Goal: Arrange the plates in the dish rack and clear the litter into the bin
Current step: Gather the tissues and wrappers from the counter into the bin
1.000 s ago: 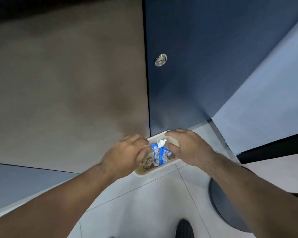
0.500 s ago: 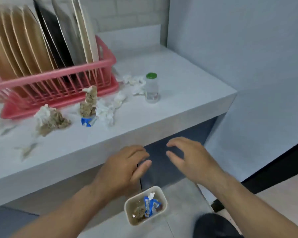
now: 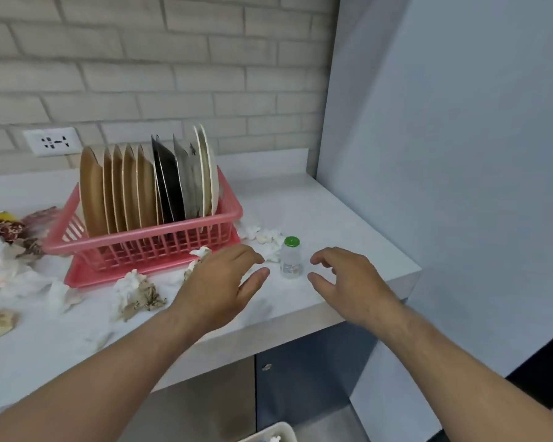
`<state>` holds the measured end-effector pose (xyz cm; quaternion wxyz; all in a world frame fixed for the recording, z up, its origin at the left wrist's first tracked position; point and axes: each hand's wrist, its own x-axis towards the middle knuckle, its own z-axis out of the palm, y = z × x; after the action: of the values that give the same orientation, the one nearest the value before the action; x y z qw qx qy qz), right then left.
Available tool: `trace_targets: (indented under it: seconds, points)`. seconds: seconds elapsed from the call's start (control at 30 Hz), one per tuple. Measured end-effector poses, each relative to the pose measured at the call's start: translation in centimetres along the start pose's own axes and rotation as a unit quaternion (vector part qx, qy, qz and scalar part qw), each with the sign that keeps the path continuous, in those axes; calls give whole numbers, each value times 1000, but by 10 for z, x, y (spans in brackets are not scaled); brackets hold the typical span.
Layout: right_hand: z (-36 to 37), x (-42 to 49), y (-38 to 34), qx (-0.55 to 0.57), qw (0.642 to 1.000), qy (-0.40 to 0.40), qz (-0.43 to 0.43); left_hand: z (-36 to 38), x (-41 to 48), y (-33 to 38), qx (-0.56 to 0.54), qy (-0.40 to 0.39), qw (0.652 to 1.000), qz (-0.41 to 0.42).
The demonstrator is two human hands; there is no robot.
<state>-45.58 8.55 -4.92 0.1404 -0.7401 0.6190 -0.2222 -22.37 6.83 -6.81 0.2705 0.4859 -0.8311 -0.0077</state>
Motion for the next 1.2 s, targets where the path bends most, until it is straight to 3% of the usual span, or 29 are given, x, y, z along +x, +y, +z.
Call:
trace_targets:
  seconds: [0.37,0.57,0.9,1.2]
  points:
    - [41,79,-12,-11,996,36,80,24,43,-71,-32,-16,999,2]
    - [59,112,-10,7,995,6,103,36,67,-84,-46,-28,999,11]
    - [53,133,49,72,995,1,65,81,101,-72,-22,-85,996,-6]
    - [43,209,74,-64,983,-165,-49,136,119,-53,98,-152,978,-101]
